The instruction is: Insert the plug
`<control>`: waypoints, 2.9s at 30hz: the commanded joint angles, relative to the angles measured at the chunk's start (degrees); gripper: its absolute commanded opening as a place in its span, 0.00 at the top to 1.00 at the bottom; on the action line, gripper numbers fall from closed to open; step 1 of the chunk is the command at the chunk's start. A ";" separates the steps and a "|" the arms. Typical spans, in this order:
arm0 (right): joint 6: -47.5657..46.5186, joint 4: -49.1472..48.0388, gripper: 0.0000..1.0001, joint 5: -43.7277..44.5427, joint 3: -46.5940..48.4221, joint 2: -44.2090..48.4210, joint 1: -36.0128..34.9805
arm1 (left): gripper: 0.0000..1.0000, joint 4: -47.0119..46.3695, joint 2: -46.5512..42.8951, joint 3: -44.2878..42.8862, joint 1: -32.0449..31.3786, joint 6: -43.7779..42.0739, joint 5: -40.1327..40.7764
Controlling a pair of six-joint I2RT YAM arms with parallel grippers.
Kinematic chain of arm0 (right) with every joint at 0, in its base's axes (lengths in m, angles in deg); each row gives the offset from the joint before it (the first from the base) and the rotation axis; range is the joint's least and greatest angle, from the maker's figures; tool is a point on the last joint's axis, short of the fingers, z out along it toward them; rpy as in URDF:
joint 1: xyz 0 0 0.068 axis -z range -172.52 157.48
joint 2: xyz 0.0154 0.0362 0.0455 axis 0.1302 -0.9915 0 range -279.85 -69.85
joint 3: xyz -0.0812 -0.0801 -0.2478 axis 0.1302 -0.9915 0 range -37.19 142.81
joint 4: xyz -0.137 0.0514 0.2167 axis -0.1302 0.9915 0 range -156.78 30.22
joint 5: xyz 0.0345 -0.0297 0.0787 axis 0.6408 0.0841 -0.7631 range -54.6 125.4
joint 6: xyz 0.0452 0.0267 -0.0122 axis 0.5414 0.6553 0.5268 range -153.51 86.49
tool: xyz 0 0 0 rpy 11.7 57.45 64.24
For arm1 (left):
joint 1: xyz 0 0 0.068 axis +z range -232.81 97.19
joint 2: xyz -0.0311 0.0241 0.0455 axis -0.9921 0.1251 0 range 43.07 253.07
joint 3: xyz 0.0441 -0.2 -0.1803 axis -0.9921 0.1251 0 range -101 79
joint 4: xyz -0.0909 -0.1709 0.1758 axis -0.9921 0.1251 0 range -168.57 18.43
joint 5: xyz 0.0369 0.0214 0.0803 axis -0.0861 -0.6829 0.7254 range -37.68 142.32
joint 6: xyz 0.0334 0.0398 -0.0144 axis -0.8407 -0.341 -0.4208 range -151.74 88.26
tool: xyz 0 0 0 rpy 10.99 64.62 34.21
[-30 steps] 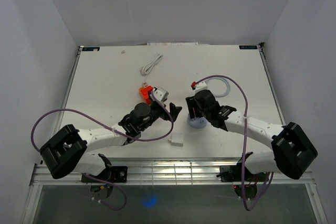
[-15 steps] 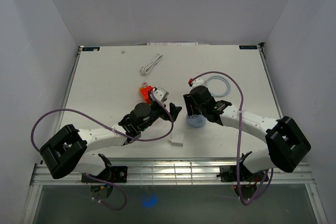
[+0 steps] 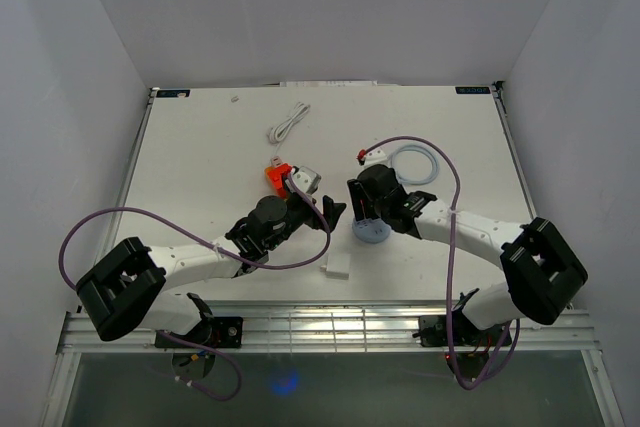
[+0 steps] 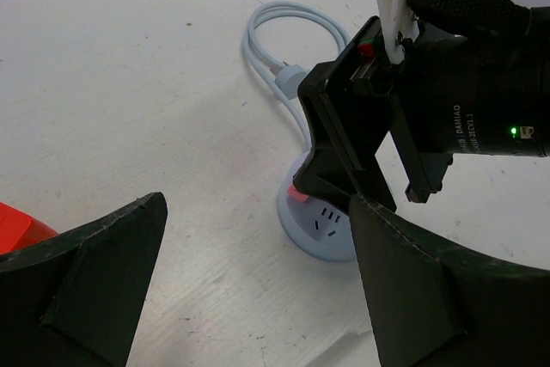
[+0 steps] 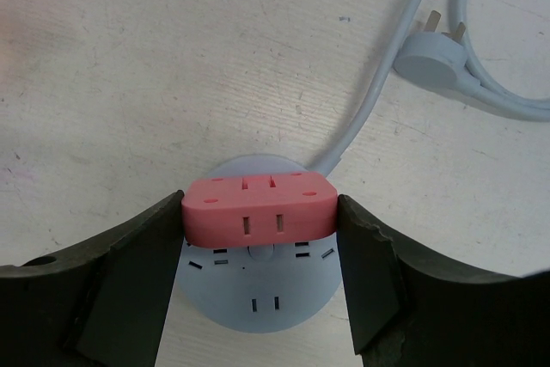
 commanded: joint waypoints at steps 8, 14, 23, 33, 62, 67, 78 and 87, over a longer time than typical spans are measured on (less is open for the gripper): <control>5.17 14.51 0.76 1.36 2.14 -5.30 -0.93 | 0.02 0.66 -1.74 -1.57 -0.17 -0.09 0.36; 3.15 17.84 0.53 2.07 10.47 -4.95 -0.76 | 0.02 1.45 -2.44 -1.48 -0.26 -0.09 2.37; 0.69 22.15 0.11 2.25 21.74 -6.88 -0.31 | 0.02 2.68 -3.24 -1.57 -0.26 0.17 4.84; 1.91 22.42 0.09 -2.14 18.95 1.11 -0.31 | 0.02 4.09 -4.64 -1.31 -0.08 1.66 8.35; 1.83 18.29 0.11 1.81 4.87 18.60 1.00 | 0.02 33.45 -5.62 -3.42 5.28 25.14 -16.24; 2.44 18.38 0.11 1.54 4.00 19.84 3.37 | 0.02 33.89 -4.99 -3.33 3.79 24.60 -16.34; 1.39 16.62 0.11 -7.24 0.66 20.71 10.06 | 0.02 41.17 1.77 -8.94 -5.44 23.64 -4.48; 0.60 16.36 0.11 -8.65 -0.84 22.47 10.85 | 0.02 45.92 8.18 -14.84 -7.99 23.02 -0.96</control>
